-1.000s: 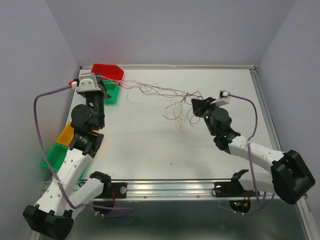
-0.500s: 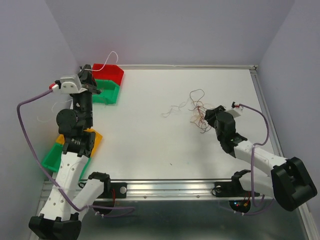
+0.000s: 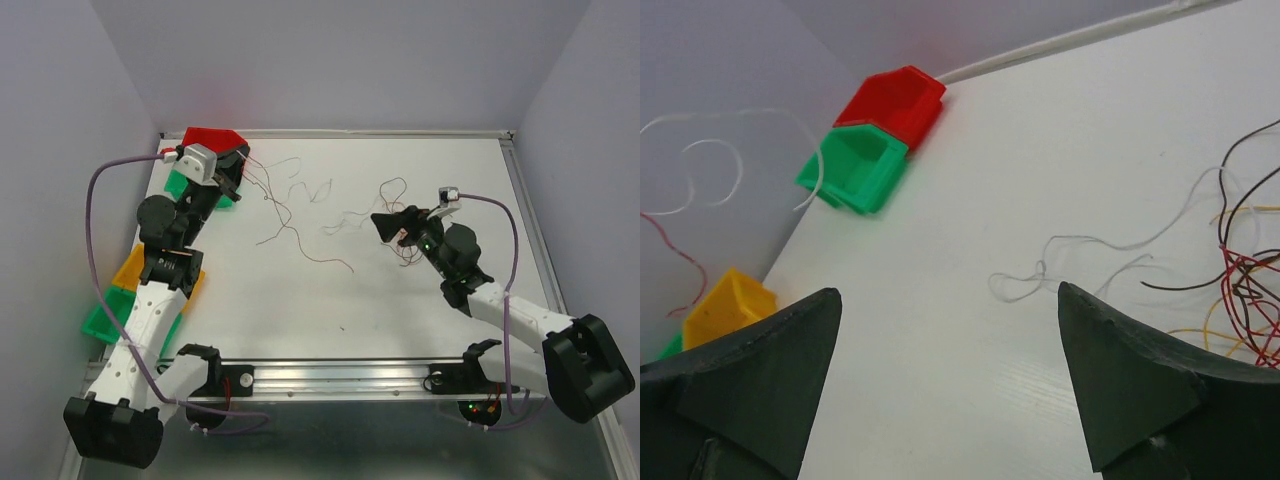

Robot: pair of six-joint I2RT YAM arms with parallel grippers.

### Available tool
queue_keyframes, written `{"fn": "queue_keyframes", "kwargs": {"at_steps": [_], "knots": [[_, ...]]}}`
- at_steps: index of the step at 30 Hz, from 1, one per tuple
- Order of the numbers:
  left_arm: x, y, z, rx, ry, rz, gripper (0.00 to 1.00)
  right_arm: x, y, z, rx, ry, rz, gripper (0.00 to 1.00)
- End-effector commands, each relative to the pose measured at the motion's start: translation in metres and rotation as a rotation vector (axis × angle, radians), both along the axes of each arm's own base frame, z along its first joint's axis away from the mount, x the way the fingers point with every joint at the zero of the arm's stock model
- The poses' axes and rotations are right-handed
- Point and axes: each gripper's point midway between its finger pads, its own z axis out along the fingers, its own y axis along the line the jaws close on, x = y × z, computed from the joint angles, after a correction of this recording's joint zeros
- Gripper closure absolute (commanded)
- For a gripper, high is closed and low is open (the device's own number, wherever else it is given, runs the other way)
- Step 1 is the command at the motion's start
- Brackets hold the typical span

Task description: Untangle the cables

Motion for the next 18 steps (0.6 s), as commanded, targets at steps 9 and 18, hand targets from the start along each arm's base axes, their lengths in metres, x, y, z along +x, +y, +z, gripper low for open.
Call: {"fn": "queue_keyframes", "kwargs": {"at_steps": [9, 18], "knots": [[-0.012, -0.082, -0.051, 0.190, 0.060, -0.419, 0.91, -0.042, 0.047, 0.036, -0.001, -0.224, 0.302, 0.06], [-0.045, -0.156, -0.120, 0.438, 0.096, -0.599, 0.86, -0.073, 0.071, 0.054, -0.012, -0.334, 0.464, 0.06]]}}
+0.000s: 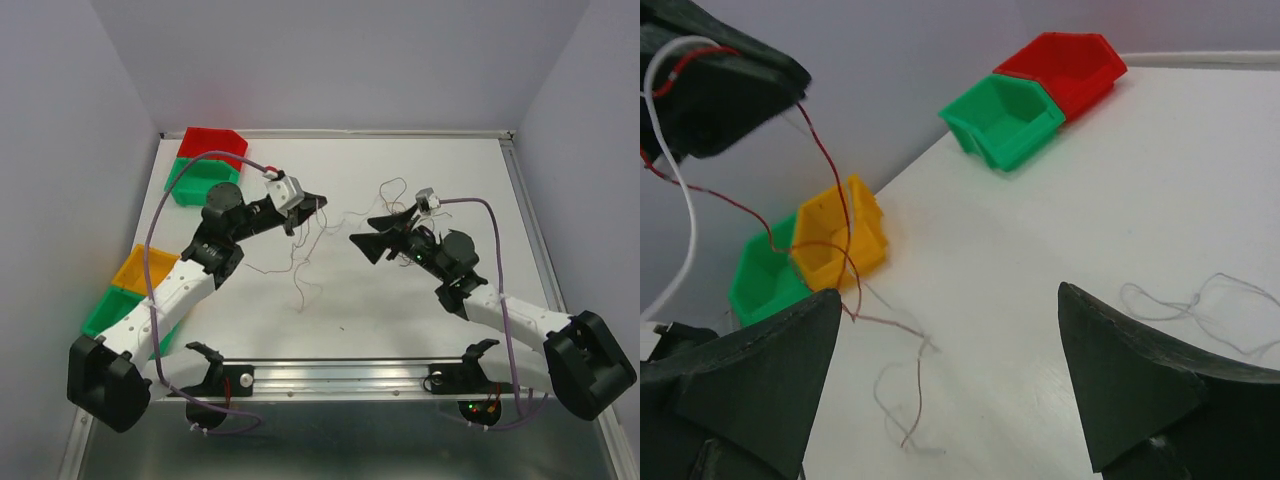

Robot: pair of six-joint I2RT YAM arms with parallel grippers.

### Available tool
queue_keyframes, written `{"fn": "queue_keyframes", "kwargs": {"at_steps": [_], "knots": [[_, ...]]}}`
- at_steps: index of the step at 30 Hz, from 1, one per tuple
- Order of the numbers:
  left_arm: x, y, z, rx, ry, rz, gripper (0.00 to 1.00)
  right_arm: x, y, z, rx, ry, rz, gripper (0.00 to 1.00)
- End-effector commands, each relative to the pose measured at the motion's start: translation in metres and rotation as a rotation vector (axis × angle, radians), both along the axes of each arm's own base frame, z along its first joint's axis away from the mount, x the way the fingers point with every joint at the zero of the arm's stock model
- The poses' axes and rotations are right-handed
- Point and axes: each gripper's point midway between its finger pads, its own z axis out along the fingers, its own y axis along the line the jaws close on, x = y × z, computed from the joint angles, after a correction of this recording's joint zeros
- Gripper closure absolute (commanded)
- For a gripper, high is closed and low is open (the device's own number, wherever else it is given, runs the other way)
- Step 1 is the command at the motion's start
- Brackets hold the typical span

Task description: Untangle the cables

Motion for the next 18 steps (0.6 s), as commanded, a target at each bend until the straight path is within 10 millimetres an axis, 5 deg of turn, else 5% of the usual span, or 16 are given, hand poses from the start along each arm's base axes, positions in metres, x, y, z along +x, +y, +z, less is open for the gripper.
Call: {"fn": "queue_keyframes", "kwargs": {"at_steps": [1, 8, 18], "knots": [[-0.008, -0.024, -0.022, 0.113, -0.048, -0.068, 0.86, -0.021, 0.010, 0.024, 0.023, -0.141, 0.093, 0.06], [0.014, -0.039, -0.063, 0.206, 0.065, -0.068, 0.85, -0.027, 0.010, 0.030, 0.034, -0.167, 0.105, 0.08], [0.022, -0.046, -0.073, 0.244, 0.087, -0.053, 0.81, -0.027, 0.015, 0.028, 0.032, -0.149, 0.124, 0.11]]}}
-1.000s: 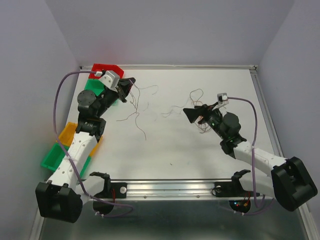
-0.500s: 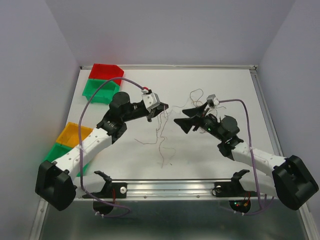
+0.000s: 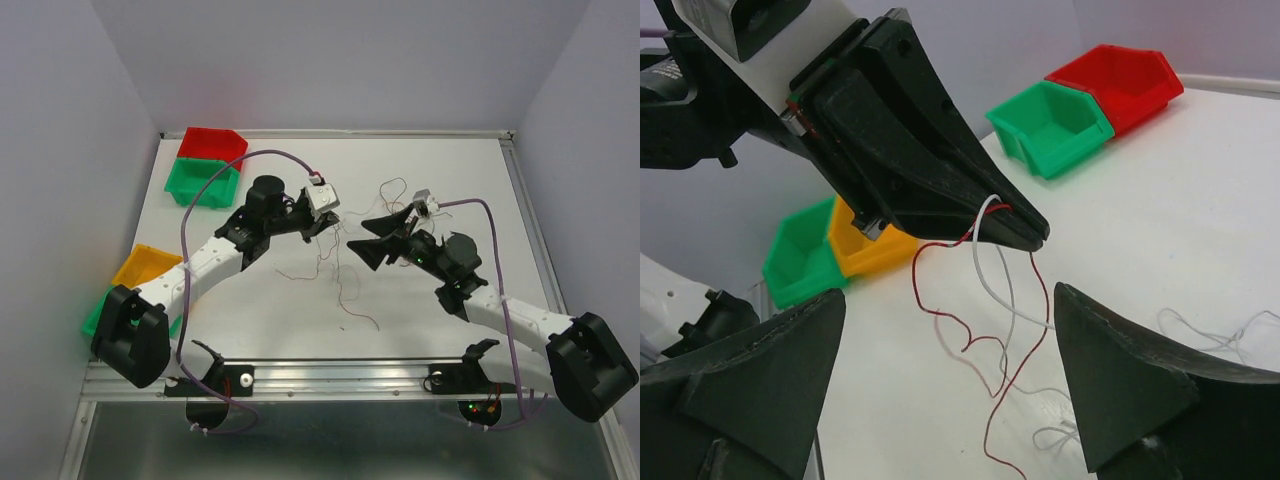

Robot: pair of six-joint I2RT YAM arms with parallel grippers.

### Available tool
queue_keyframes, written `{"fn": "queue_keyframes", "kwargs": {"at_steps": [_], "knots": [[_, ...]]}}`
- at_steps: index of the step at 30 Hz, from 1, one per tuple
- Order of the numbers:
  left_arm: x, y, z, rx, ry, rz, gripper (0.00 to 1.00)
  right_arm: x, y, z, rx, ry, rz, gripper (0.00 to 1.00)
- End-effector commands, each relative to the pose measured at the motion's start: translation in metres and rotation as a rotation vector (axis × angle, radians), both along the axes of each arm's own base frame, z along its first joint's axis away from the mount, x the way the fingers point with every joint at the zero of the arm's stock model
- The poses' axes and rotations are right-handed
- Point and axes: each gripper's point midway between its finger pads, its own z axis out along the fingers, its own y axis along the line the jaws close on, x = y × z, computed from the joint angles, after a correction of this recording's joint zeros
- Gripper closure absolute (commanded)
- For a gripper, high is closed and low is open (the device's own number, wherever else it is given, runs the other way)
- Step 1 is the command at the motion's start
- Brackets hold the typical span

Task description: Untangle the cables

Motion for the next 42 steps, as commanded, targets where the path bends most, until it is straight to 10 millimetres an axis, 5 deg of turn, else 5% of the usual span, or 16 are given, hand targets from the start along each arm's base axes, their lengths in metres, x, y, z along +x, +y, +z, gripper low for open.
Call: {"fn": "queue_keyframes", "kwargs": {"at_steps": [1, 13, 18, 25, 27, 29, 30, 32, 42], "knots": [[0.004, -0.005, 0.035, -0.036, -0.093, -0.010, 0.80, -0.006, 0.004, 0.010, 0.021, -0.056, 0.028, 0.11], [-0.015, -0.009, 0.034, -0.028, -0.084, -0.103, 0.76, 0.014, 0.010, -0.012, -0.032, 0.019, -0.017, 0.15], [-0.016, -0.012, 0.031, -0.016, -0.073, -0.118, 0.75, 0.015, 0.012, -0.015, -0.038, 0.029, -0.012, 0.49], [-0.017, -0.013, 0.031, -0.014, -0.067, -0.122, 0.75, 0.014, 0.016, -0.016, -0.038, 0.041, 0.007, 0.70], [-0.017, -0.013, 0.030, -0.012, -0.066, -0.123, 0.73, 0.017, 0.016, -0.017, -0.039, 0.051, -0.001, 0.88], [-0.017, -0.012, 0.030, -0.006, -0.069, -0.125, 0.59, 0.019, 0.015, -0.018, -0.041, 0.064, -0.014, 0.98], [-0.016, -0.012, 0.031, -0.005, -0.076, -0.120, 0.39, 0.019, 0.015, -0.018, -0.042, 0.063, -0.021, 0.99], [-0.015, -0.010, 0.033, -0.006, -0.076, -0.105, 0.29, 0.018, 0.013, -0.015, -0.039, 0.051, -0.025, 0.99], [-0.025, -0.008, 0.039, -0.035, -0.115, -0.129, 0.24, 0.004, 0.005, 0.009, -0.002, -0.008, -0.015, 1.00]]}}
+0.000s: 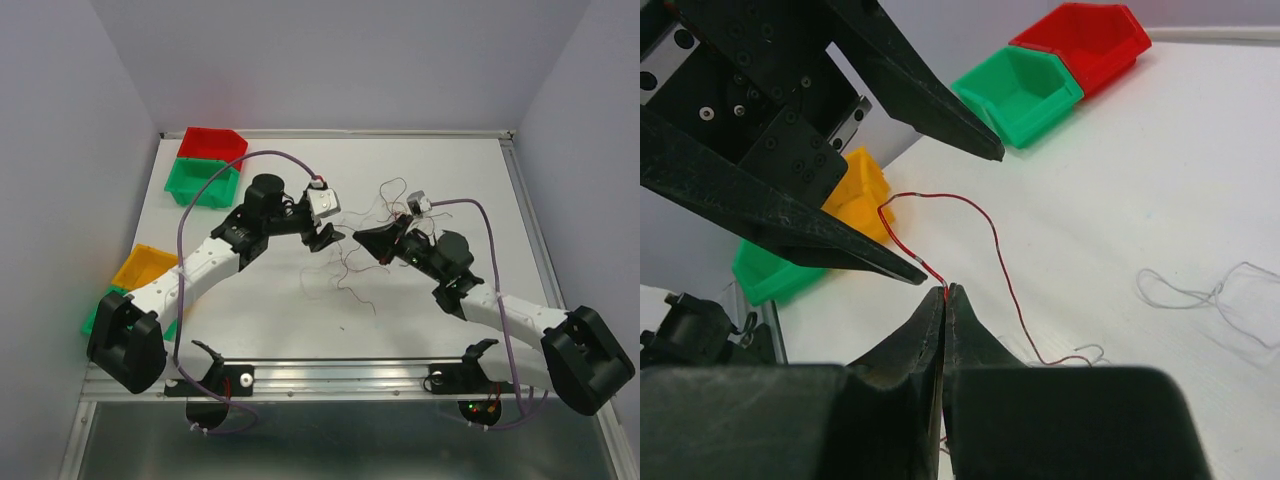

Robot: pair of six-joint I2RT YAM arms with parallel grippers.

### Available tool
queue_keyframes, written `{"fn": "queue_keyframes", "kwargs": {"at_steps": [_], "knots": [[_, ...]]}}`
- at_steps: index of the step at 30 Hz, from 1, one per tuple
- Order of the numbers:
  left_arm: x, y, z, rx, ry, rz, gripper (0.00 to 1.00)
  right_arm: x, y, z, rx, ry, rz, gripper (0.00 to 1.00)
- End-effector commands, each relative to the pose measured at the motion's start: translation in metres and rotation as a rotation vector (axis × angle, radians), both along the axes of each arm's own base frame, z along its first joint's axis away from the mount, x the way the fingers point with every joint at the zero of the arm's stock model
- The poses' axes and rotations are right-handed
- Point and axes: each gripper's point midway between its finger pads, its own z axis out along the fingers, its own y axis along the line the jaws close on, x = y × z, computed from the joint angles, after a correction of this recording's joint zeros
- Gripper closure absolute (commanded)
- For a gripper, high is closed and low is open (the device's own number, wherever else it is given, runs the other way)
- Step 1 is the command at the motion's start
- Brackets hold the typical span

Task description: Untangle the cables

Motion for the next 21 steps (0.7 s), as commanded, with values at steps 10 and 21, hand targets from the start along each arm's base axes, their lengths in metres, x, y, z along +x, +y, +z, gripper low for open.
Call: {"fn": "queue_keyframes", "kwargs": {"at_steps": [10, 21], "knots": [[-0.038, -0.014, 0.021, -0.064, -0.013, -0.236, 0.20, -0.015, -0.007, 0.056, 0.083, -0.145, 0.005, 0.99], [-0.052, -0.034, -0.001, -0.061, 0.103, -0.340, 0.16, -0.030, -0.014, 0.071, 0.106, -0.214, 0.011, 1.00]]}}
